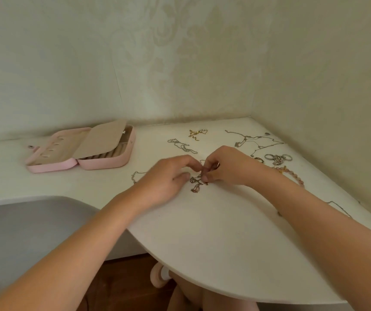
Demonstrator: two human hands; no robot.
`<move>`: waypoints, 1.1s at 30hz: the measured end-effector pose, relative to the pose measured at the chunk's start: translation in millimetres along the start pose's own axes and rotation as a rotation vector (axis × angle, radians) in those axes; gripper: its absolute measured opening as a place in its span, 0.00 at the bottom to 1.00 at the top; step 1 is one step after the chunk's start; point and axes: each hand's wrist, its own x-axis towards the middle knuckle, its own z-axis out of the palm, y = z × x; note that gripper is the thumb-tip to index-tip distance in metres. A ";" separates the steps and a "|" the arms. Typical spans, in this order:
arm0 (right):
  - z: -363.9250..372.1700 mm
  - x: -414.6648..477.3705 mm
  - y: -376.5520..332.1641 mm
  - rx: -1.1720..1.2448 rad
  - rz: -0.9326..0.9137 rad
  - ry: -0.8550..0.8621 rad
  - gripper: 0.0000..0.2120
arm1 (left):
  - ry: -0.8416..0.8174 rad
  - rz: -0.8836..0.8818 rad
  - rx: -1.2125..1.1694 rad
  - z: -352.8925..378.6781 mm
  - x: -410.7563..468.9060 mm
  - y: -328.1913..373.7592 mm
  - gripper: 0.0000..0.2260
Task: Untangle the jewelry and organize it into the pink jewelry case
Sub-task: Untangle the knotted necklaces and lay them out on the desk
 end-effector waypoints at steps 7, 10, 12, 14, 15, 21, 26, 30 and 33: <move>-7.3 -4.9 12.6 -0.048 0.076 -0.002 0.07 | -0.276 -0.003 0.165 15.2 12.2 -10.4 0.20; -15.9 -8.7 14.4 -0.087 0.084 -0.024 0.07 | -0.336 -0.006 0.302 15.9 11.4 -11.4 0.20; -25.8 -13.0 18.4 -0.138 0.108 -0.091 0.13 | -0.360 -0.025 0.351 16.1 10.2 -10.9 0.21; -33.9 -16.8 24.0 -0.182 0.127 -0.164 0.18 | -0.377 -0.042 0.364 15.8 9.8 -8.3 0.24; -36.1 -18.0 25.9 -0.196 0.128 -0.192 0.21 | -0.386 -0.050 0.372 15.5 9.8 -6.6 0.26; -42.0 -21.3 30.2 -0.231 0.115 -0.273 0.37 | -0.401 -0.078 0.408 15.3 8.0 -3.8 0.33; -36.9 -16.5 33.5 -0.076 0.094 -0.096 0.25 | -0.405 -0.084 0.425 15.1 7.9 -1.4 0.35; -13.0 -0.1 31.9 0.055 -0.019 0.120 0.05 | -0.402 -0.086 0.427 15.3 8.1 0.0 0.36; -13.2 1.7 32.1 -0.018 -0.024 0.037 0.03 | -0.401 -0.088 0.426 14.5 7.5 0.0 0.36</move>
